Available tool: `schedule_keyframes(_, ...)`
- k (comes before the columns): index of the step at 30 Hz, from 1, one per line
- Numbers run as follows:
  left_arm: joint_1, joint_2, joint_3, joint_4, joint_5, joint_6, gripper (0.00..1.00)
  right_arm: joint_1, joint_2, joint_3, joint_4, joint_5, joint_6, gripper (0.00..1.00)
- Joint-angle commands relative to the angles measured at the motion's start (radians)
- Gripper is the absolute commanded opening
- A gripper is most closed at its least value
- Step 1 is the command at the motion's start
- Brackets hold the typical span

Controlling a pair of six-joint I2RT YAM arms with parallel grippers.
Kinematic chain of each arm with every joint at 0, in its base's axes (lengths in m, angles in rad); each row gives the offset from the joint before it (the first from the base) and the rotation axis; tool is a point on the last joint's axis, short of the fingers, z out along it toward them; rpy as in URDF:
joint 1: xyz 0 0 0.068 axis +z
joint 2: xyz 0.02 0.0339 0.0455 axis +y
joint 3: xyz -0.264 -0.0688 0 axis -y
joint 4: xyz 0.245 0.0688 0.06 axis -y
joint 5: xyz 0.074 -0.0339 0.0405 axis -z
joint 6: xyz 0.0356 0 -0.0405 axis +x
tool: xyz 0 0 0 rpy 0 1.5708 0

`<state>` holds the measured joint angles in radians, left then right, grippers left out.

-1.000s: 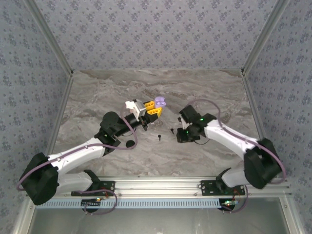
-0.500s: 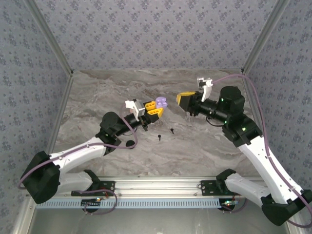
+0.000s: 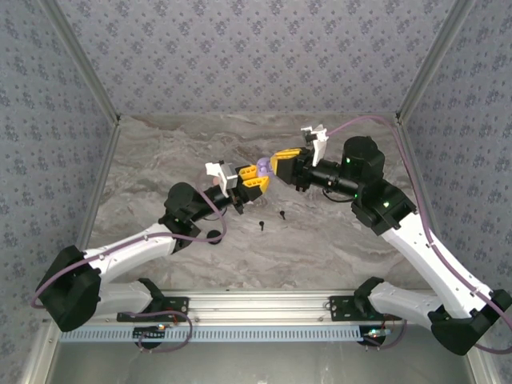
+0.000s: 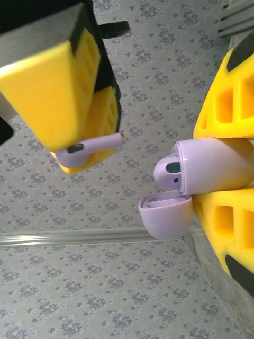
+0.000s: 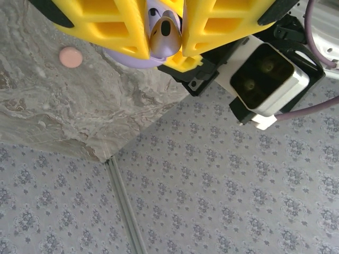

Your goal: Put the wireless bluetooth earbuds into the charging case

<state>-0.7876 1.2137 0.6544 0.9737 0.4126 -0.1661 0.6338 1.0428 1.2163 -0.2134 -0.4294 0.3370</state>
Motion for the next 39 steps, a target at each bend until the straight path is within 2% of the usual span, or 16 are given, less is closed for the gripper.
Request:
schedule_keyframes(1, -0.006, 0.0, 0.038, 0.059, 0.021, -0.015, 0.0, 0.007, -0.004, 0.007, -0.015, 0.028, -0.032, 0.24)
schedule_keyframes(39, -0.006, -0.017, 0.021, 0.1, 0.018, -0.029, 0.0, 0.0, 0.028, -0.064, -0.034, -0.044, 0.035, 0.26)
